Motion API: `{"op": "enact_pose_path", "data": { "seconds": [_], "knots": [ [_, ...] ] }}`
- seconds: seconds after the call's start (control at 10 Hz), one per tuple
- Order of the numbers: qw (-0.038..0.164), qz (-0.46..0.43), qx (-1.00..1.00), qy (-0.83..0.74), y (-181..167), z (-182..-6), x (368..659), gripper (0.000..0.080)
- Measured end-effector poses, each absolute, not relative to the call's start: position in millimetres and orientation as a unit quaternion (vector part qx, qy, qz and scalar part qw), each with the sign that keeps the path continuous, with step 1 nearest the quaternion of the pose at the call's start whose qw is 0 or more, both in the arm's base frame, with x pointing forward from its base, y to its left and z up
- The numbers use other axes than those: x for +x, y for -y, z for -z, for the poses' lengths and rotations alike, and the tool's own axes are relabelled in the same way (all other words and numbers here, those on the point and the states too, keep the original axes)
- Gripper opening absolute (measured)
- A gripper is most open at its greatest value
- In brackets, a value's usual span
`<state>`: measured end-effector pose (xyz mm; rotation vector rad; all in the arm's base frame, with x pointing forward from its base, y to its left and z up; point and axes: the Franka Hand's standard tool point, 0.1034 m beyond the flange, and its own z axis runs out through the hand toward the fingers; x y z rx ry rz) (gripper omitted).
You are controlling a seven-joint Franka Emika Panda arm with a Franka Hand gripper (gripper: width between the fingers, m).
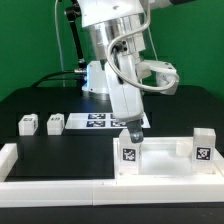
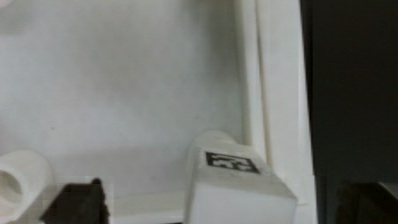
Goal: Assemble square table
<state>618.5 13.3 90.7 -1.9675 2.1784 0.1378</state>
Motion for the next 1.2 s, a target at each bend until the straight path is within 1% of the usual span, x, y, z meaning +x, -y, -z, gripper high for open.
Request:
{"op": "enact_pose_path", "data": {
  "seconds": [0.3, 0.5, 0.6, 0.7, 0.8, 1.0, 1.1, 1.2],
  "knots": [
    [0.103, -0.043, -0.688, -0.717, -13.7, -91.8, 619.0, 0.0649],
    [0.117, -0.018, -0.773, -0.623, -17.7, -103.9, 618.1, 0.0649],
    [0.116, -0.012, -0.829, -0.547, -20.1, -102.2, 602.8, 0.0649],
    [0.114, -0.011, -0.848, -0.518, -20.9, -106.3, 598.6, 0.0649],
    [0.112, 0.018, -0.848, -0.518, -18.6, -108.8, 599.7, 0.0649],
    [0.107, 0.028, -0.899, -0.423, -17.1, -106.3, 597.0, 0.0649],
    [0.106, 0.030, -0.906, -0.410, -17.1, -106.2, 597.0, 0.0649],
    [0.097, 0.040, -0.943, -0.317, -15.9, -107.5, 594.6, 0.0649]
  ]
}}
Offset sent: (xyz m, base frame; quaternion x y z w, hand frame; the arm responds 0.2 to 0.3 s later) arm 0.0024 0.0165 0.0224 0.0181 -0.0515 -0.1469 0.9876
